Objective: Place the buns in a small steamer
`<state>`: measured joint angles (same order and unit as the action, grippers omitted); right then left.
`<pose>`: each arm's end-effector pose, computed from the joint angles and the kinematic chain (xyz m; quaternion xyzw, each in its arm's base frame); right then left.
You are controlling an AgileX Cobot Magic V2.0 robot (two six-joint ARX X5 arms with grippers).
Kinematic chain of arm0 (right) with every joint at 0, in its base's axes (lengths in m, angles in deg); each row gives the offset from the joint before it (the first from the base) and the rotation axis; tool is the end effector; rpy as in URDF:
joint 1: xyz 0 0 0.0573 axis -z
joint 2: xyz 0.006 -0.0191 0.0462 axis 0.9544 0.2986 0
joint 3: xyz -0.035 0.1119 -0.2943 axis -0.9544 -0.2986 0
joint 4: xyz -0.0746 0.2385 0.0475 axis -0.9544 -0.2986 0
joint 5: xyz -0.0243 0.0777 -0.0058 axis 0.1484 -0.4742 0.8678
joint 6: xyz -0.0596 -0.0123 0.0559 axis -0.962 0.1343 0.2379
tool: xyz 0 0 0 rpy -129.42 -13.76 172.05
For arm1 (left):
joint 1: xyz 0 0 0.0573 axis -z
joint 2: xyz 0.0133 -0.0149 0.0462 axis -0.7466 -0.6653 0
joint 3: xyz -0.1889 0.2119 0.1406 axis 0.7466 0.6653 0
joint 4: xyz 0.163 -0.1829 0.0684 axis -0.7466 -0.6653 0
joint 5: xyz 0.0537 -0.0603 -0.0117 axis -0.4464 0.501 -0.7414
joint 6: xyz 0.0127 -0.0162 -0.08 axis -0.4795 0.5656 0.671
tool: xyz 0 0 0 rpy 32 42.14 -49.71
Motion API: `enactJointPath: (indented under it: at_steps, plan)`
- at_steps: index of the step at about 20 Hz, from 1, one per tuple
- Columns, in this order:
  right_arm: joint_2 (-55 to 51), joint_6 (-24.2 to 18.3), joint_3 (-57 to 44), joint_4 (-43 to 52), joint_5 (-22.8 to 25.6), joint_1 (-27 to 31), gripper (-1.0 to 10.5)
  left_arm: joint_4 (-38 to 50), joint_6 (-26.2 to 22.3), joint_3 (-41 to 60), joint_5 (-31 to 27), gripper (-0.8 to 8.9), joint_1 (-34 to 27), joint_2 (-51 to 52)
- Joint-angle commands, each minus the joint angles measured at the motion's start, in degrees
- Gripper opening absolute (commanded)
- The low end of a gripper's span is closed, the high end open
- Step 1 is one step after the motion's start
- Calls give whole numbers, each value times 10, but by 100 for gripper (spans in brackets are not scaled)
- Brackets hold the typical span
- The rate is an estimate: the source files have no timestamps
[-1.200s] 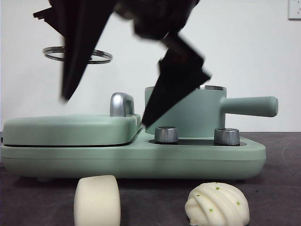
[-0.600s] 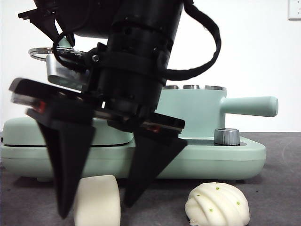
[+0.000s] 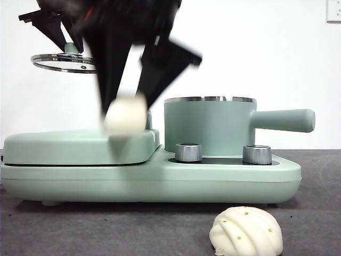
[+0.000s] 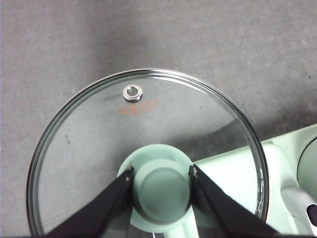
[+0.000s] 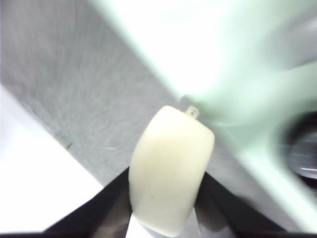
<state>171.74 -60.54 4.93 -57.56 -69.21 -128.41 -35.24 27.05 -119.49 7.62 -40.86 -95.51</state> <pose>0.2087 0.3237 0.2914 -0.1439 0.6062 0.3358 0.7065 0.4589 -0.0705 0.4255 0.0407 0.4423 -0.1481 0.8836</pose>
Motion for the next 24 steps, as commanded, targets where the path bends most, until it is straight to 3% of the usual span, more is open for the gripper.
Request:
enactJointPath:
  at_steps: [1, 7, 11, 24]
  plan:
    - [10, -41, 103, -50, 2, 37, 165, 12, 8, -23, 0, 119, 0, 6]
    - [40, -77, 244, -96, 1, 173, 166, 12, 8, -23, 0, 119, 0, 6]
    - [89, -95, 271, -97, -2, 223, 167, 12, 8, -23, 0, 119, 0, 6]
    - [204, -130, 271, -100, -16, 245, 196, 14, 10, -23, 0, 119, 0, 6]
